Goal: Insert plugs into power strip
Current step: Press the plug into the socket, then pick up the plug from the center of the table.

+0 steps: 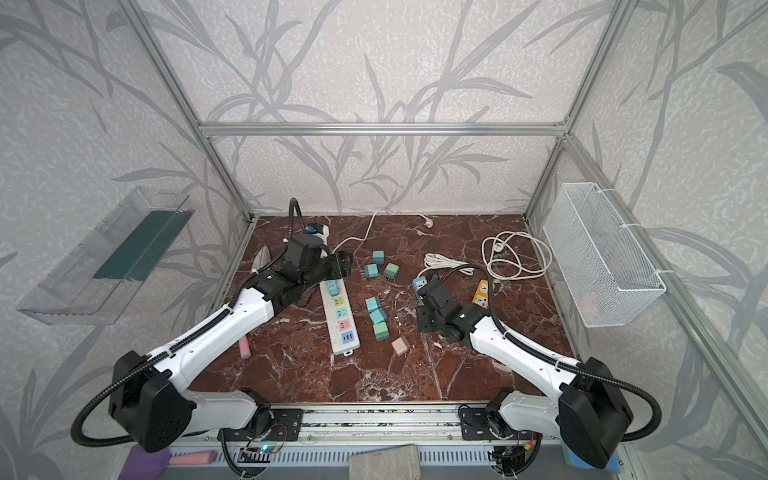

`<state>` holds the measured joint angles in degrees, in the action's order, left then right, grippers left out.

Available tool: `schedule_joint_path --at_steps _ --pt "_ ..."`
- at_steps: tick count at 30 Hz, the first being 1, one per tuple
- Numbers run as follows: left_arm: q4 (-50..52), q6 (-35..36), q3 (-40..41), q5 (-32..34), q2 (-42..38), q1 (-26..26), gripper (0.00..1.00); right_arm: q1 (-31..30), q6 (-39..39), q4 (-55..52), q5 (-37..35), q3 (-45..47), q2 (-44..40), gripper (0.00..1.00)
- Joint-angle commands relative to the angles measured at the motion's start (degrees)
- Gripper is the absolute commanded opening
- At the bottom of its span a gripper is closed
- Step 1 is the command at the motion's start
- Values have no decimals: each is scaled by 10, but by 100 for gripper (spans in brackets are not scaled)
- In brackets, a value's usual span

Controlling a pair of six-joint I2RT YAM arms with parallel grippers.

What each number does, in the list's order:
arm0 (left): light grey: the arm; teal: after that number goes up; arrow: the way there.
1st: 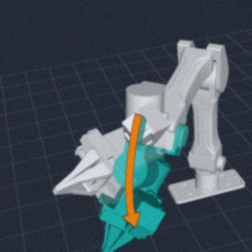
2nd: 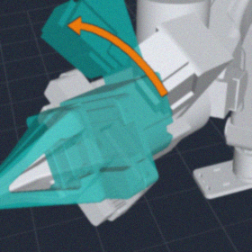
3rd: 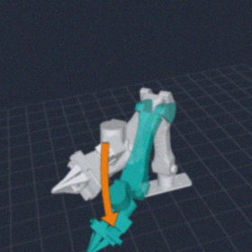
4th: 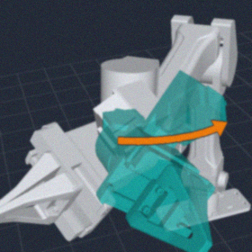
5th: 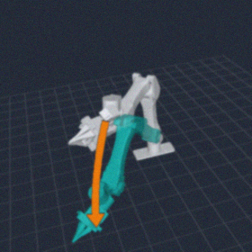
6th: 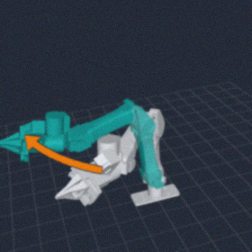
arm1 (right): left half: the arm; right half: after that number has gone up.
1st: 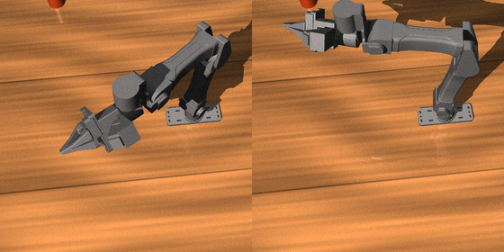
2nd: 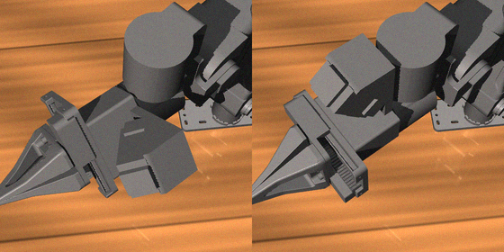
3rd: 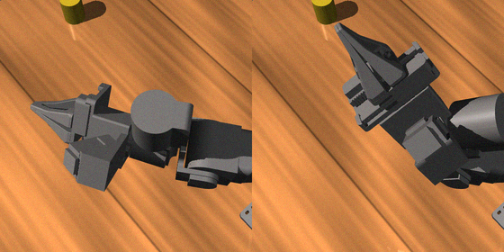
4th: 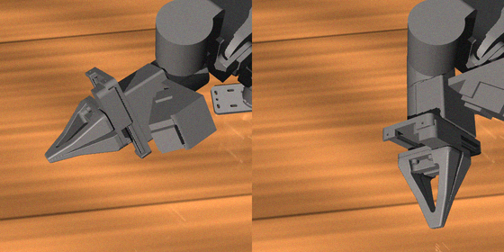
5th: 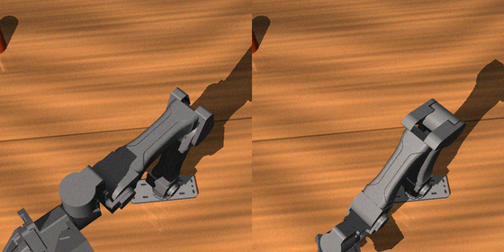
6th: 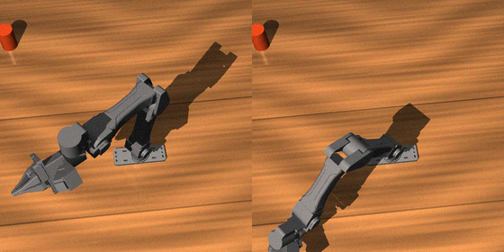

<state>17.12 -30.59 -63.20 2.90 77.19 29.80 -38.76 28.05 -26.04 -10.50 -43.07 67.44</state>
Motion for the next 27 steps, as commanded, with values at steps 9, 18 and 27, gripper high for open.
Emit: schedule_joint_path --at_steps 9,18,27 --pt "188 70 -79 -12 133 166 64 64 5 9 -15 36 -64 61" --pt "206 144 -56 -17 161 250 68 107 2 34 34 61 -90 61" --pt "310 -28 -157 55 274 247 68 107 -17 31 65 36 -79 62"
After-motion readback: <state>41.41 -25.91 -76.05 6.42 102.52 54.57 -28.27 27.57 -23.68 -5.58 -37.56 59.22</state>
